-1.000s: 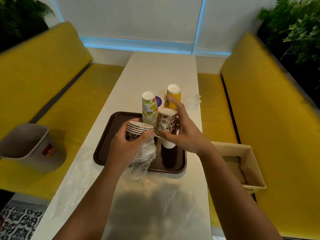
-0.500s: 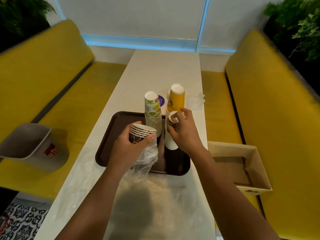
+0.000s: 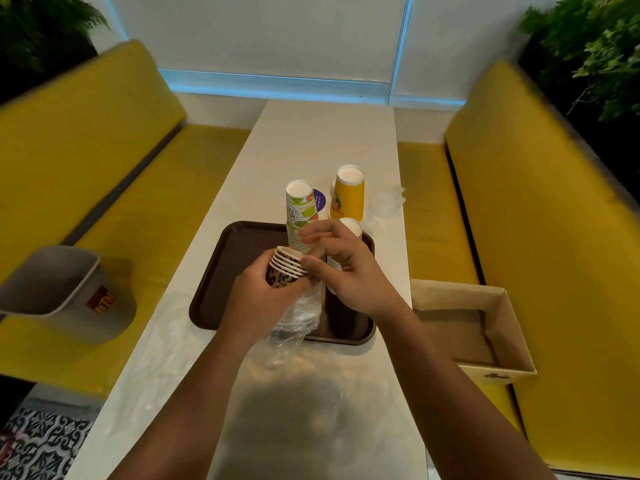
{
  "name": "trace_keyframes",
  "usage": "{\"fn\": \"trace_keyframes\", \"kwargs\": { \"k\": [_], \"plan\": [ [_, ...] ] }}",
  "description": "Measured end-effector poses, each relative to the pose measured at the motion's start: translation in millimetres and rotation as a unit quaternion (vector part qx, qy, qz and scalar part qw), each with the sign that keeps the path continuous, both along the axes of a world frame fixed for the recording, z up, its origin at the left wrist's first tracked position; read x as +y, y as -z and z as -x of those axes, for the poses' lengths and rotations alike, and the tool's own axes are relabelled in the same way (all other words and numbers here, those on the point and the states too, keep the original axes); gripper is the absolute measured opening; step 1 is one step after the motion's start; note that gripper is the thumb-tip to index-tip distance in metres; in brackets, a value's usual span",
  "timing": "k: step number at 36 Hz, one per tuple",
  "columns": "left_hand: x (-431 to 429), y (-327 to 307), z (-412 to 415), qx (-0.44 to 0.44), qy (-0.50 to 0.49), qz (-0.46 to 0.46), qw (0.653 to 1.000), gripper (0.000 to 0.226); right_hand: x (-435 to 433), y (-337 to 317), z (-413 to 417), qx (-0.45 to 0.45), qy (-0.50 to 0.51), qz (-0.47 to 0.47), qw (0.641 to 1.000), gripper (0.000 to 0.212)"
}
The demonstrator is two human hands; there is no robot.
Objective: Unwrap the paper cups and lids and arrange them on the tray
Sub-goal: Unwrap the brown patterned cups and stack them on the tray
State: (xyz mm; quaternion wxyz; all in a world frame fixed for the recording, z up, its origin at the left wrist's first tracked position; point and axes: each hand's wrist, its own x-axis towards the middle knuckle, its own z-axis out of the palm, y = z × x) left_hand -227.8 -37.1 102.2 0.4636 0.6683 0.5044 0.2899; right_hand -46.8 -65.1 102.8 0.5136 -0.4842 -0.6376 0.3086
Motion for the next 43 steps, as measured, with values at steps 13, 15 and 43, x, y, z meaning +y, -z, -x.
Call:
{"fn": "trace_keyframes", "kwargs": {
  "k": [13, 15, 43],
  "plan": [
    [-1.5, 2.2, 4.8, -0.051, -0.050, 0.009, 0.997, 0.056, -9.5, -7.9, -32.6, 0.147, 0.027, 0.073, 0.986, 0.020],
    [0.2, 2.4, 4.7, -0.063, -0.064, 0.013, 0.996, 0.060, -13.7, -10.0, -38.1, 0.112, 0.020, 0.094, 0.989, 0.036],
    [3.2, 4.8, -0.5, -0.027, -0.054, 0.020, 0.998, 0.056, 28.7, 35.6, -33.5, -0.212, 0.253, 0.029, 0.943, 0.026]
  ]
}}
